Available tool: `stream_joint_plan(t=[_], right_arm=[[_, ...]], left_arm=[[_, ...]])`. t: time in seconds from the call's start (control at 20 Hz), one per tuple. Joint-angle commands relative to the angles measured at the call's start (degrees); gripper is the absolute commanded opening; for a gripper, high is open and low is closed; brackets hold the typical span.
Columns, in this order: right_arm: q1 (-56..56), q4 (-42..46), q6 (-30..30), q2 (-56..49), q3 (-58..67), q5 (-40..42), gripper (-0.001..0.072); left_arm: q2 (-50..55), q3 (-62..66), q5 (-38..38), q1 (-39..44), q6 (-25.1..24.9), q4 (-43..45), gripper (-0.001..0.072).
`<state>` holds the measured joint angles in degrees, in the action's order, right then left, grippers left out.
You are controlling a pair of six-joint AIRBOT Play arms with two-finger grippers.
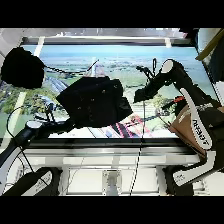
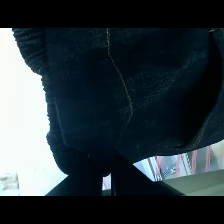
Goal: Fold the clothes and pants, and hang the long-sleeved shirts on hangers.
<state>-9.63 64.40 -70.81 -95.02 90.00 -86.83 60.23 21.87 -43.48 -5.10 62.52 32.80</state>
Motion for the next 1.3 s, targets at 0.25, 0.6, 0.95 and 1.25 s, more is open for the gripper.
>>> stream_joint_plan(t=[0.25,0.6,0.95,1.25], right_arm=[[0.2,-0.9,4.3,1.3,-3.5,-1.3,0.0449],[-6.8,-5.7,15.1,-1.4,-11.9,17.3,0.0451],[-9.7,-5.8,22.9,-3.4,-12.2,11.1,0.0450],[-9.7,-5.3,25.6,-6.2,-12.3,16.5,0.0448]], left_arm=[[-6.4,5.0,-8.1,-0.1,7.1,17.9,0.0046],[-12.2,5.9,-8.5,-0.1,9.8,21.2,0.0046],[-12.2,5.9,-8.5,-0.1,12.5,21.2,0.0046],[-12.2,5.9,-8.4,-0.1,13.7,21.2,0.0046]])
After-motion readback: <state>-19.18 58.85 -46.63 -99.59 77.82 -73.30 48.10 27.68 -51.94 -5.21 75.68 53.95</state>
